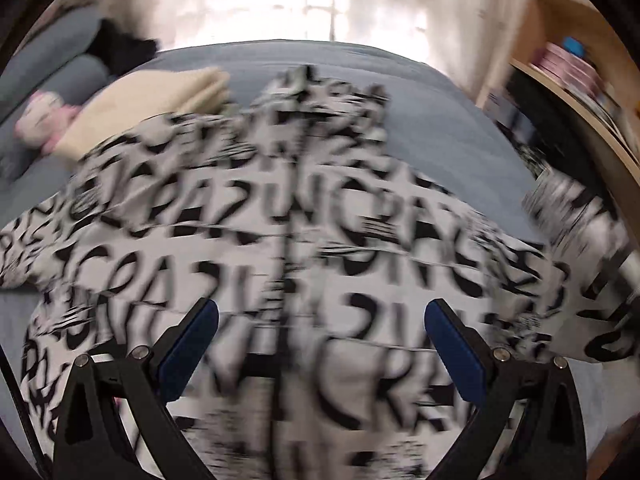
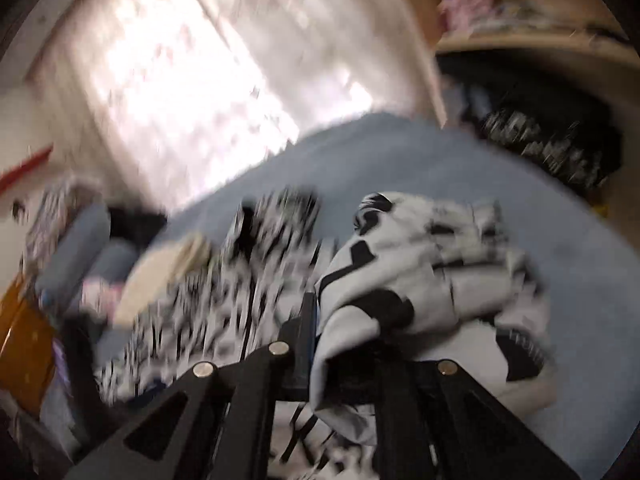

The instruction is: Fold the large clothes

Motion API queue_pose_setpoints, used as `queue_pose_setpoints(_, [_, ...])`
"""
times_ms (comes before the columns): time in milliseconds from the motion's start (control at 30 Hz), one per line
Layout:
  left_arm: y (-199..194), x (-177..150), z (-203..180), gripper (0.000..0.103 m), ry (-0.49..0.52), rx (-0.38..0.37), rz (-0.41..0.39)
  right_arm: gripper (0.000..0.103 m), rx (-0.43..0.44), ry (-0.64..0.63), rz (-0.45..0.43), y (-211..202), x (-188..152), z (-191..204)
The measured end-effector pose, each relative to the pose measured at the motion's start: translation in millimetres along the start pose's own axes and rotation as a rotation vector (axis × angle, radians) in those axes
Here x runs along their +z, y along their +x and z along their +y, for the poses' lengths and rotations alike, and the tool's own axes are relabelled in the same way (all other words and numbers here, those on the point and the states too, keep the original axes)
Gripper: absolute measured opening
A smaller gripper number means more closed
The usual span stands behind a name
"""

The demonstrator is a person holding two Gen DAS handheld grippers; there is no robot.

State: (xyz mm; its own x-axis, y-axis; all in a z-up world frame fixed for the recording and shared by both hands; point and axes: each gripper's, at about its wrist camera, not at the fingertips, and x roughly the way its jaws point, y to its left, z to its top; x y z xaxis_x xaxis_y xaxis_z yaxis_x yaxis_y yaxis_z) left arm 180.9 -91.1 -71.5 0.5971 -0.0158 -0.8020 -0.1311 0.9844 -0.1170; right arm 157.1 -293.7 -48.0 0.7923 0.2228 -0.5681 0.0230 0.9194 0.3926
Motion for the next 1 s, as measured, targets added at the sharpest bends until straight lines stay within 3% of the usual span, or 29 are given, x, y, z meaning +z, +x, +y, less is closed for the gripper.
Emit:
queue_pose_setpoints(167, [9, -5, 40, 0.102, -0.044, 0.028, 0.047, 0.039, 0.071, 0.071, 0.302, 73, -60, 9])
queue_pose_setpoints(267, [14, -11, 47, 0.102, -0.058, -0.010, 0.090, 0.040, 0.075, 0.111, 0.367, 80, -86, 11])
queue_pose_setpoints(400, [24, -14, 38, 0.102, -0.043, -0.076, 0.138, 0.040, 0.087, 0.119, 0.350, 57, -96, 7])
queue_pose_setpoints(533, [24, -16, 24, 0.102, 0.000, -0.123, 0.140, 0.050, 0.068, 0.033, 0.321, 31, -91, 5])
queue_pose_setpoints(600, [23, -18, 15, 0.102, 0.037, -0.138, 0.141, 0.050, 0.051, 0.013, 0.309, 19, -88, 2])
queue_pose_setpoints(733, [20, -25, -11, 0.102, 0.133, -0.160, 0.142, 0.050, 0.042, 0.099, 0.247, -7, -87, -24])
queue_pose_setpoints(933, [28, -40, -61, 0.102, 0.275, -0.191, 0.179, 0.050, -0.079, 0.172, 0.176, -19, -81, -53])
queue_pose_setpoints(1000, [30, -45, -74, 0.102, 0.315, -0.186, 0.182, 0.050, -0.078, 0.218, 0.158, -24, -79, -66])
